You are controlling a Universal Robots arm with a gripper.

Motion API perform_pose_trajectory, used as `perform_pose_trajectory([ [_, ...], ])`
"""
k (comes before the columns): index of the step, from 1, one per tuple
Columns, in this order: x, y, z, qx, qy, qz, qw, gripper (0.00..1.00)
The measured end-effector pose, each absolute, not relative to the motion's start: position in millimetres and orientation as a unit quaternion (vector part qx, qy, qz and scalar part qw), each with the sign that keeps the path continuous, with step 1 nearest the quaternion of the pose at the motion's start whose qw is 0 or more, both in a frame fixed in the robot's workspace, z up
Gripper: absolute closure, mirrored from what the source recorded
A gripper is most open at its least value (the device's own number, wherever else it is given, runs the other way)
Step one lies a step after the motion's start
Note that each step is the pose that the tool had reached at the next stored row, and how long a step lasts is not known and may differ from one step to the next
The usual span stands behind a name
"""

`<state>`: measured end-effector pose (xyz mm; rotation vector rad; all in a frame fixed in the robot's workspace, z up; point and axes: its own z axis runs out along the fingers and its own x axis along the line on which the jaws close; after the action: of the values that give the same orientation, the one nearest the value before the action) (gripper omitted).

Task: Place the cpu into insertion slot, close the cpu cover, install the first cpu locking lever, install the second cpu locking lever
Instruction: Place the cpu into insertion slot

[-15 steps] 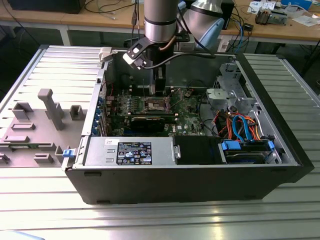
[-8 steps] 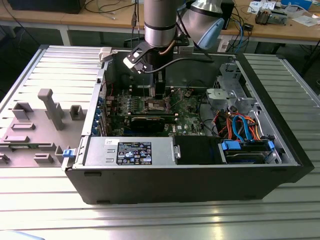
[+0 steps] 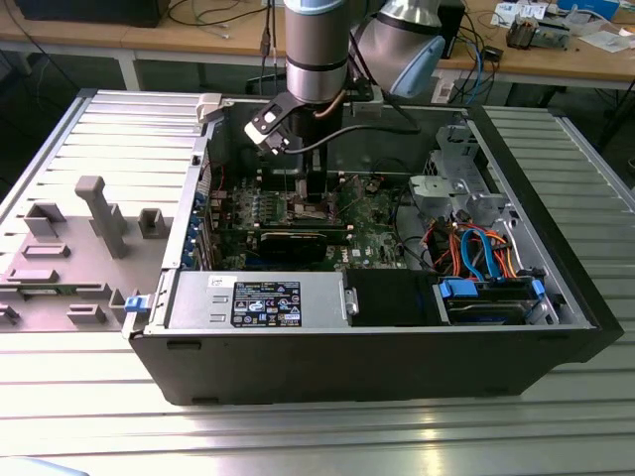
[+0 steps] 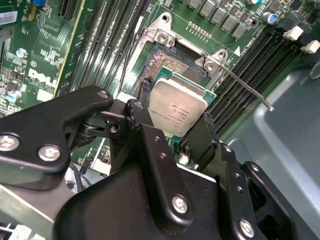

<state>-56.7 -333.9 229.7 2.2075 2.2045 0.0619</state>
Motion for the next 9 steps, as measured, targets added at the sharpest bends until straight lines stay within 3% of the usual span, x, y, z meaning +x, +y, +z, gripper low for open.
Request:
perform_pose_trajectory([
  [9, -58, -337, 208, 0.707, 0.707, 0.020, 0.011, 0.46],
])
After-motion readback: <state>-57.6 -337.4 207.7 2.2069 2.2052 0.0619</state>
